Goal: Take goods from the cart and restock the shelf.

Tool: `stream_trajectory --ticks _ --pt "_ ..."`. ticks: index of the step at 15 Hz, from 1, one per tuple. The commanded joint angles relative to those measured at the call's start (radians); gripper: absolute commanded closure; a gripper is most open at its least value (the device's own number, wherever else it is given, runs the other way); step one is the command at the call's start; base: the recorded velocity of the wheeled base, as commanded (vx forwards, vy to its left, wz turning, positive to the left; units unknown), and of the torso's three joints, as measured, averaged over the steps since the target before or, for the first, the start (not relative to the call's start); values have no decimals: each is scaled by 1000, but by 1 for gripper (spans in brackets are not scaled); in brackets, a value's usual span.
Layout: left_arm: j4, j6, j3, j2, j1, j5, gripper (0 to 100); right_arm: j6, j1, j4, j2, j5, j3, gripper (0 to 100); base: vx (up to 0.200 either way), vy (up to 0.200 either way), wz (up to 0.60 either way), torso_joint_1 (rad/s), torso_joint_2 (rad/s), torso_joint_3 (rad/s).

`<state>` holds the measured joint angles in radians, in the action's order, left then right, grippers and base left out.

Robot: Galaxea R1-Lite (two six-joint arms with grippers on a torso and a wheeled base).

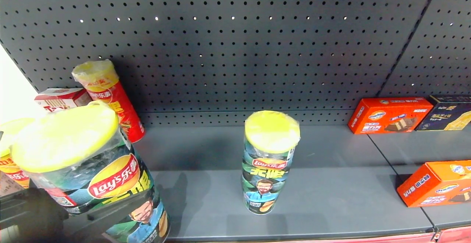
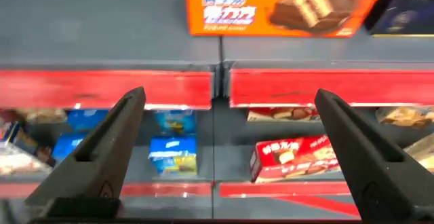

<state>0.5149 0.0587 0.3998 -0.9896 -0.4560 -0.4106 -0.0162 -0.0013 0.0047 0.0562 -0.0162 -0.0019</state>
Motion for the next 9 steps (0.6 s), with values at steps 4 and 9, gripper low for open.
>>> stream_trajectory --ticks 4,9 --pt "5 3 17 5 0 0 100 5 -13 -3 -55 1 2 0 0 0 0 0 0 0" --pt "1 15 103 -44 -20 4 100 5 -13 -3 -55 1 2 0 0 0 0 0 0 0"
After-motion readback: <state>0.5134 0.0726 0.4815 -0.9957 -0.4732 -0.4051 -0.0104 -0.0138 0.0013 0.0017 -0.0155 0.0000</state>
